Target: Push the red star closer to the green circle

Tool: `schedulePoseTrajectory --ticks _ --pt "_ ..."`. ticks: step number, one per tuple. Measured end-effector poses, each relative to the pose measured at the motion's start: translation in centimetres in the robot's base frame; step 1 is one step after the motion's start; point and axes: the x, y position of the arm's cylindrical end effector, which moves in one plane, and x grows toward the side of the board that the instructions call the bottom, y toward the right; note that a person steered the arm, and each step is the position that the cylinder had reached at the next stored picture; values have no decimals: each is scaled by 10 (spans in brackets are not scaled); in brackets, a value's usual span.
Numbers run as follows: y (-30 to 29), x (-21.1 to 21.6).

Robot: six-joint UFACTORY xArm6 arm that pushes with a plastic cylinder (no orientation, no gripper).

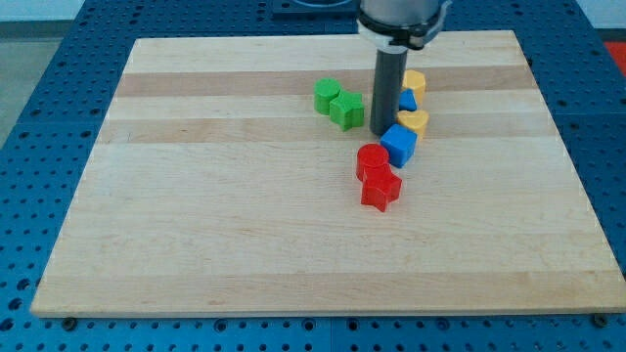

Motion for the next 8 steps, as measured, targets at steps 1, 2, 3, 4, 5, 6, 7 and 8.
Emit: schedulePoseTrajectory --ticks 1,2,3,4,5,6,7,8 --pt "-4 -12" --pt "-10 -20" --pt "5 -27" --pt "28 -32" --pt "29 -35" --pt "29 -40" --pt "29 -46" --pt "29 -48"
